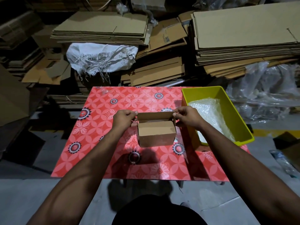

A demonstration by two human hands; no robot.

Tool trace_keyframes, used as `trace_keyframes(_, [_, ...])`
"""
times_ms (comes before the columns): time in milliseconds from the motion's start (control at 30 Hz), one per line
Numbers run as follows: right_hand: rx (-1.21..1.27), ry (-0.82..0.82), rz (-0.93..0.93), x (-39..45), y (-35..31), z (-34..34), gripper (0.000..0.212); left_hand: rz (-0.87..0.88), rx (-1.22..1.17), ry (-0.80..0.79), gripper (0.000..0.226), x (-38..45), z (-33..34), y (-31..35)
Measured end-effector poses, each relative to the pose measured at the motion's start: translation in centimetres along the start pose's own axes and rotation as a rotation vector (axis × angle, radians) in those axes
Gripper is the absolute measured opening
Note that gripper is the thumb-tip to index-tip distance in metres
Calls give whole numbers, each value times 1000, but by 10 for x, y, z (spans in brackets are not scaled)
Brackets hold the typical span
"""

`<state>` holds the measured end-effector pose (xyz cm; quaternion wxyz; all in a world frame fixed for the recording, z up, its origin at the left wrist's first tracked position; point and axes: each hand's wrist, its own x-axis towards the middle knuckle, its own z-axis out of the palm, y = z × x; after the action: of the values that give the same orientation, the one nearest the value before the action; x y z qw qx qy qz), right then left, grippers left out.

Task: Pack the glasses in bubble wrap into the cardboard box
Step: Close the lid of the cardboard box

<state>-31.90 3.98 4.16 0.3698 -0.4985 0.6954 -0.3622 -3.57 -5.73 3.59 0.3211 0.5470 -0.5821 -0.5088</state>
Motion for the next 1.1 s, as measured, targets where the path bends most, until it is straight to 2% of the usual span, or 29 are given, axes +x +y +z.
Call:
trace_keyframes(133, [12, -4, -14, -4, 1, -1, 6, 52, 75, -18, 15, -4, -2, 0])
trace_keyframes(300, [23, -5, -6, -14, 12, 1, 15, 51, 61, -168, 10, -12, -12, -14])
trace_keyframes(400, [-167, -24, -23, -17, 17, 3, 23, 63, 163, -200, 4, -18, -14, -25])
trace_keyframes(467, [-302, -40, -51, -23, 18, 5, 29, 71, 241, -199, 15, -23, -13, -36])
trace_keyframes(567, [-324, -8, -73, -27, 23, 10, 23, 160, 288, -151, 20, -28, -11, -47])
trace_keyframes(700, [-242, 55, -50, -27, 30, 18, 15, 233, 326, -169, 21, -28, -7, -50])
trace_keyframes(767, [-162, 62, 17, -25, 29, 21, 15, 176, 328, -178, 23, -28, -7, -43])
trace_keyframes(833, [-121, 28, 94, -21, 24, 21, 21, 99, 337, -204, 36, -26, -9, -37])
trace_keyframes(933, [-145, -91, 208, -16, 21, 19, 54, -97, 298, -266, 74, -19, -10, -29])
trace_keyframes(967, [-197, -147, 213, -14, 21, 18, 68, -184, 248, -314, 78, -18, -7, -26])
trace_keyframes(1033, [-146, -229, 227, -14, 20, 21, 76, -301, 114, -404, 65, -21, 1, -20])
trace_keyframes(1100, [-49, -202, 256, -16, 16, 25, 62, -313, 34, -404, 55, -24, 5, -19])
